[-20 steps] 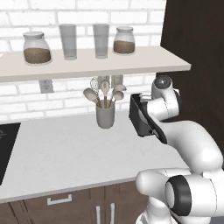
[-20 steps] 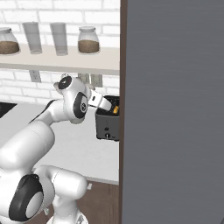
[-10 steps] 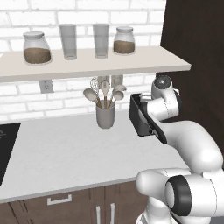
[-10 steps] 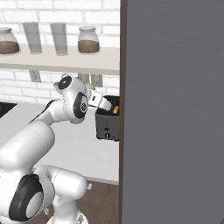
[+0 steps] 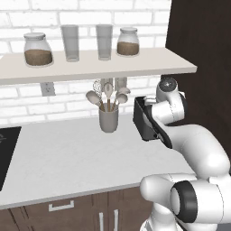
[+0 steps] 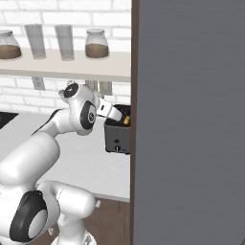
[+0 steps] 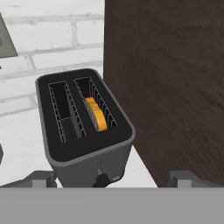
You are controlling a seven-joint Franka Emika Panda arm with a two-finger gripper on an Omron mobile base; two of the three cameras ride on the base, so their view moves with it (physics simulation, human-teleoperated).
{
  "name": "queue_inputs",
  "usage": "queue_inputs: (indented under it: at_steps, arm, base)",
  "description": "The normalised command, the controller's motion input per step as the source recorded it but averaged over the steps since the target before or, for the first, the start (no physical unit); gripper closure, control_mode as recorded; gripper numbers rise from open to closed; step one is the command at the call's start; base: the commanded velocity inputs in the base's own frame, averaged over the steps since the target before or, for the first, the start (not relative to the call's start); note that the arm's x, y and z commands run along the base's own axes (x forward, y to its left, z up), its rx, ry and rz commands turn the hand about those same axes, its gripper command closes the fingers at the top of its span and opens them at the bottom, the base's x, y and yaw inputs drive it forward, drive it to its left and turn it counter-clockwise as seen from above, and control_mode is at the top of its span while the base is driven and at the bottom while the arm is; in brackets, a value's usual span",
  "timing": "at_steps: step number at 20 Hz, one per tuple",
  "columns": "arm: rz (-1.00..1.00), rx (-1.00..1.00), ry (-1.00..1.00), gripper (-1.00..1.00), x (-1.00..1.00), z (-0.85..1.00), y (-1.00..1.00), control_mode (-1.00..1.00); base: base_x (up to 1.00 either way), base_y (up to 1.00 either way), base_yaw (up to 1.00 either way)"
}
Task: Start the toaster. Once the lever pops up, take the bread to the plate on the dining counter.
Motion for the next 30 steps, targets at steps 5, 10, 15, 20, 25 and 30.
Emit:
queue_inputs:
  at_steps: [5,10,15,20,25,30]
  arm:
    - [0.00,0.00,0.00,-1.00,0.00,0.00,0.00,-1.00]
    - [0.00,0.00,0.00,-1.00,0.00,0.00,0.00,-1.00]
    - [0.00,0.00,0.00,-1.00,0.00,0.00,0.00,-1.00]
    - [0.00,0.00,0.00,-1.00,0.00,0.00,0.00,-1.00]
    - [0.00,0.00,0.00,-1.00,0.00,0.00,0.00,-1.00]
    - [0.00,0.00,0.00,-1.00,0.00,0.00,0.00,-1.00]
  base:
    - [0.00,0.00,0.00]
    - [0.00,0.00,0.00]
    - [0.00,0.00,0.00]
    - [0.00,0.00,0.00]
    - [0.00,0.00,0.00]
    - [0.00,0.00,0.00]
